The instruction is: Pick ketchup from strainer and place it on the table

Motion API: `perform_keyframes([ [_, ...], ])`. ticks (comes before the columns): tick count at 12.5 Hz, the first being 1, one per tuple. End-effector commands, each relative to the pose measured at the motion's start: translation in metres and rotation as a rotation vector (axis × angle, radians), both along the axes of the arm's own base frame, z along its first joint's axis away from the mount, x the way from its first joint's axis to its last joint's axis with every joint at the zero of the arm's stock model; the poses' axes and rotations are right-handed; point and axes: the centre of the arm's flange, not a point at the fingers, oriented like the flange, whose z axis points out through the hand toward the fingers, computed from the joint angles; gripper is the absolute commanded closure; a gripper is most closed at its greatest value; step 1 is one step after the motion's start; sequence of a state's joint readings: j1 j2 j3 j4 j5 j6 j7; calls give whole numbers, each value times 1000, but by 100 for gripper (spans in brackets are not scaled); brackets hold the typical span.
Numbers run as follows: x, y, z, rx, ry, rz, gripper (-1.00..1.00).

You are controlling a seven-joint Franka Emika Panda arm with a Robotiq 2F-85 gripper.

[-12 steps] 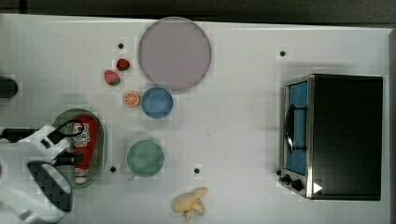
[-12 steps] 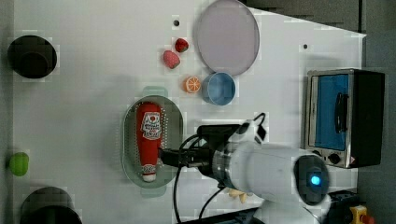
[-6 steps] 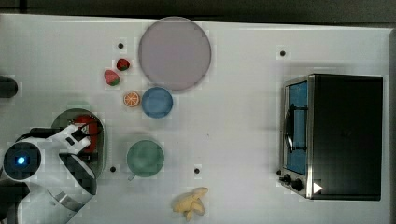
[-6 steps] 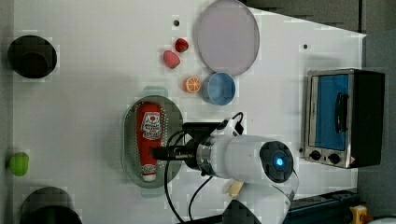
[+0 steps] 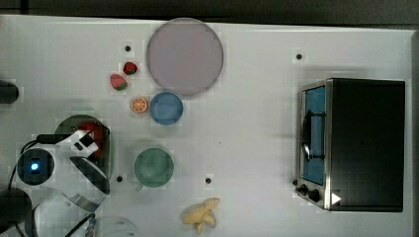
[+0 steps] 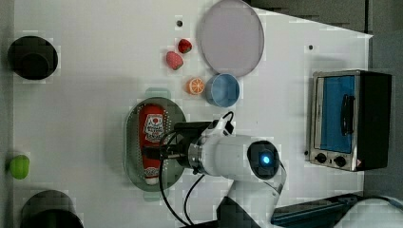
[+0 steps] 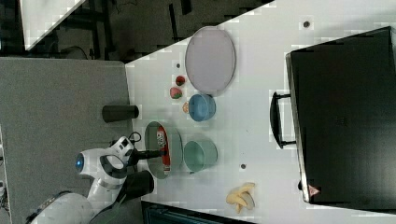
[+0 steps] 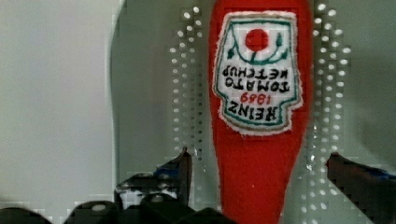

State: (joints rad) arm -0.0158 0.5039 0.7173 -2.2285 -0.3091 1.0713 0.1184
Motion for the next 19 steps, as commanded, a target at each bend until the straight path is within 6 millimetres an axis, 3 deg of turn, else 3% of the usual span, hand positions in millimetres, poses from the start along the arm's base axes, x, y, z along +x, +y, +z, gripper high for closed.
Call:
perform_keyframes([
  [1,11,1,-18,1,20,-74,-91],
  [4,18,12,-35,18,26,-74,-18],
  [7,22,17,-24,21,7,-68,-13],
  [9,20,19,-4,-15,-5,-48,-13],
  [11,20,17,30,-60,-25,-48,-13],
  [15,34,7,124,-45,-83,-171,-13],
  [17,46,-12,164,-69,-114,-187,-13],
  [19,64,-45,196,-129,-111,-181,-13],
])
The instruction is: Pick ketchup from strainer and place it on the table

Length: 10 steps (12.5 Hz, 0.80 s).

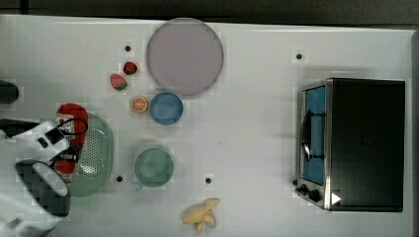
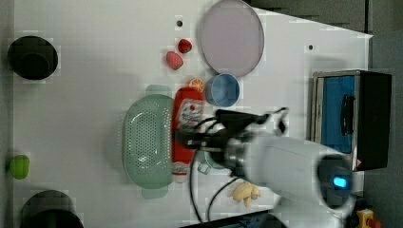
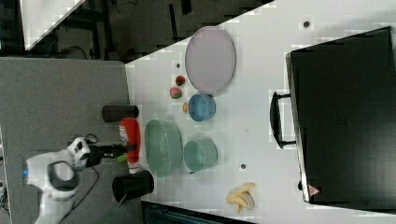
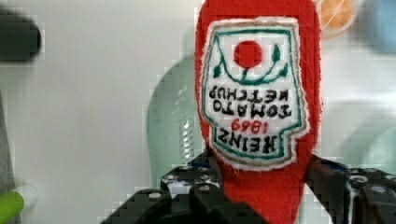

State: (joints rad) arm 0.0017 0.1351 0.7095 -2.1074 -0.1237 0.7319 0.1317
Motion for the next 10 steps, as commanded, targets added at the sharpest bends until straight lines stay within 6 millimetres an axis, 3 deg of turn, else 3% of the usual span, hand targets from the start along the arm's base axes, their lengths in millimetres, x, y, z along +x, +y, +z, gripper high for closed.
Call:
perform_keyframes([
  [1,48,-64,36,-44,38,-38,-13],
  [5,92,-156,71,-102,76,0,-13],
  [10,128,-297,77,-111,76,-95,-13],
])
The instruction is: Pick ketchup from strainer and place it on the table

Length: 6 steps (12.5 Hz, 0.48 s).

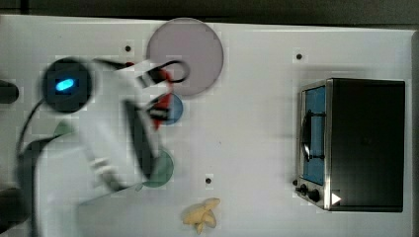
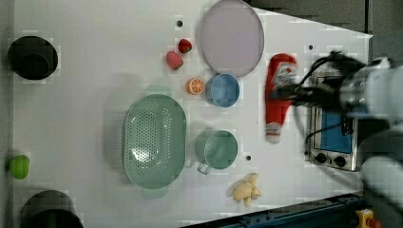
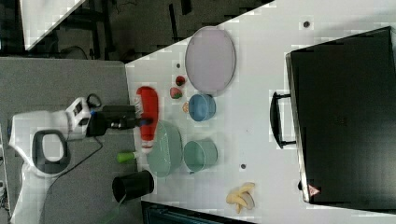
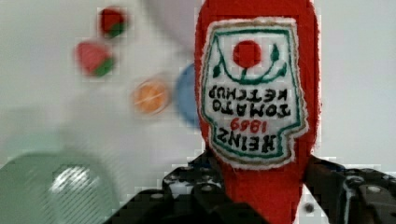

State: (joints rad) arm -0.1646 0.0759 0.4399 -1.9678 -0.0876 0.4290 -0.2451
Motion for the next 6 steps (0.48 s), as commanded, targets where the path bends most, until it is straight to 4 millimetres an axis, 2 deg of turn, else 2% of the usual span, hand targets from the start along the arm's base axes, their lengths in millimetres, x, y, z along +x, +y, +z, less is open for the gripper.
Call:
perform_keyframes([
  [1,18,-102,19,-3,-16,-11,-13],
  [4,14,-163,1,-7,26,-37,-13],
  [6,4,-189,-21,-7,59,-78,-13],
])
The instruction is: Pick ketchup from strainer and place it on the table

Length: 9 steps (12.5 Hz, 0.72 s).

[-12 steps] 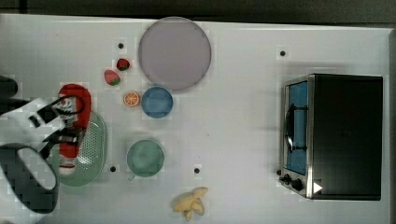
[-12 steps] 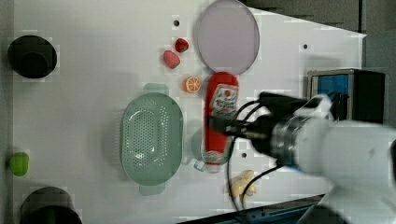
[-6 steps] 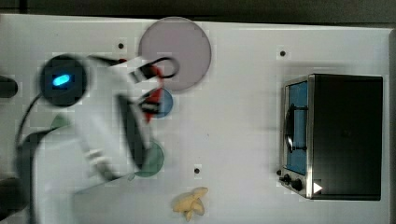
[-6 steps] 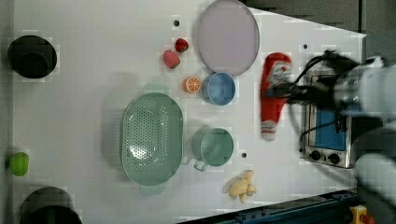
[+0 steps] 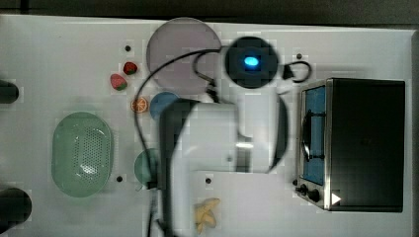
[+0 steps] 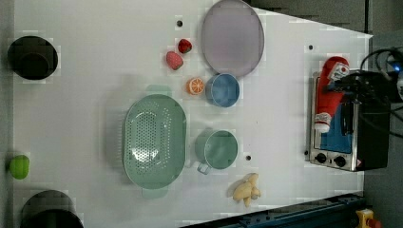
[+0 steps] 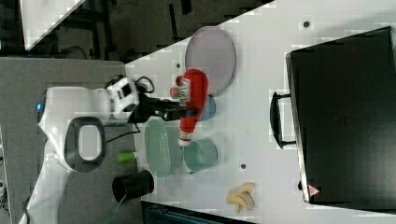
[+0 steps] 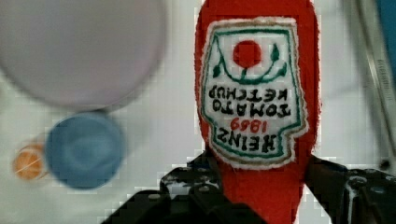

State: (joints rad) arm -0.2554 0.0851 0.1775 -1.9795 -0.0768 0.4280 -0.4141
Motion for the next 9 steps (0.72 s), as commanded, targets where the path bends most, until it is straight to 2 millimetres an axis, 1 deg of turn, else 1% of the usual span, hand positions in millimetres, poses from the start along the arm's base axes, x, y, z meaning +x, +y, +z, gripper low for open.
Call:
perform_keyframes([
  [1,-16,-1,-19,2,33,95,-13],
  [3,-28,-9,-46,6,54,82,-13],
  [6,-51,-3,-97,14,49,88,-13],
  [9,-65,3,-147,25,7,101,-13],
])
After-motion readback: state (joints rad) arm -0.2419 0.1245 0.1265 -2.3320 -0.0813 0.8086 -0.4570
